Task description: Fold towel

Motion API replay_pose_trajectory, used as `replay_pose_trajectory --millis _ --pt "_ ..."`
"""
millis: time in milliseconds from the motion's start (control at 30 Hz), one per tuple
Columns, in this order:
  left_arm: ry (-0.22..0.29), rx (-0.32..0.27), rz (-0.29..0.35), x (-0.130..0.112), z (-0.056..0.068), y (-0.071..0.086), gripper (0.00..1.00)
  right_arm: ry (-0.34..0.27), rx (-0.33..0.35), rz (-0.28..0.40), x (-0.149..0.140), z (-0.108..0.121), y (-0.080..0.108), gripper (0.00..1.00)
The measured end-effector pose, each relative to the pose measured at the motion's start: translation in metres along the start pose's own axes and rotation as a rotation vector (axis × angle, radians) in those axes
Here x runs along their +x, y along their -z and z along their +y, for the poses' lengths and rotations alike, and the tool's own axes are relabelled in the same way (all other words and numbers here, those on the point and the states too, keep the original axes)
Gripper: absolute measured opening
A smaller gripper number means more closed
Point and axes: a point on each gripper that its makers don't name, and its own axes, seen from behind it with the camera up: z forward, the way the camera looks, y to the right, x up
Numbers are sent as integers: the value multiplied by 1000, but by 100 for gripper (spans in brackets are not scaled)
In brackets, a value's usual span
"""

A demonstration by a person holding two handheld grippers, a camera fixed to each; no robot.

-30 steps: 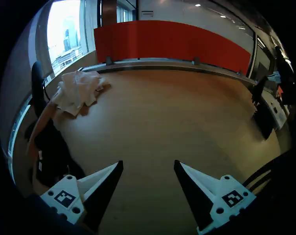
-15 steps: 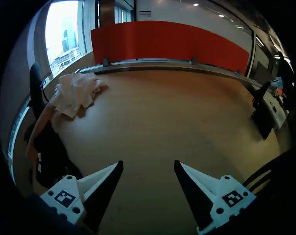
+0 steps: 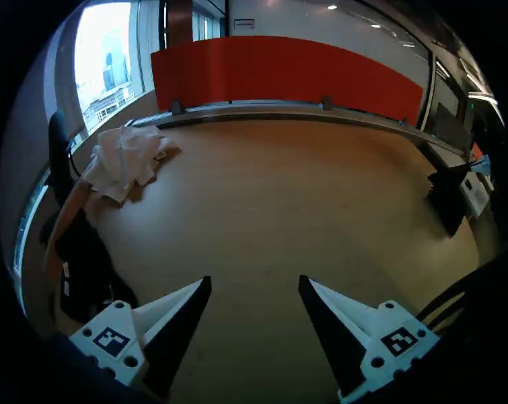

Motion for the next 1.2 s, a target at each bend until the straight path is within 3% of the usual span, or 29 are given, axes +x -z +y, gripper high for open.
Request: replay_pose_trajectory --millis 300,633,1200 --pt "0 4 -6 -6 -2 4 97 -40 1 -52 -43 -9 3 3" --pt "-1 11 -2 -6 -3 8 96 -69 -21 -103 -71 1 4 3" --pt "6 18 -12 -14 -6 12 97 -95 -74 -168 -93 25 -2 4"
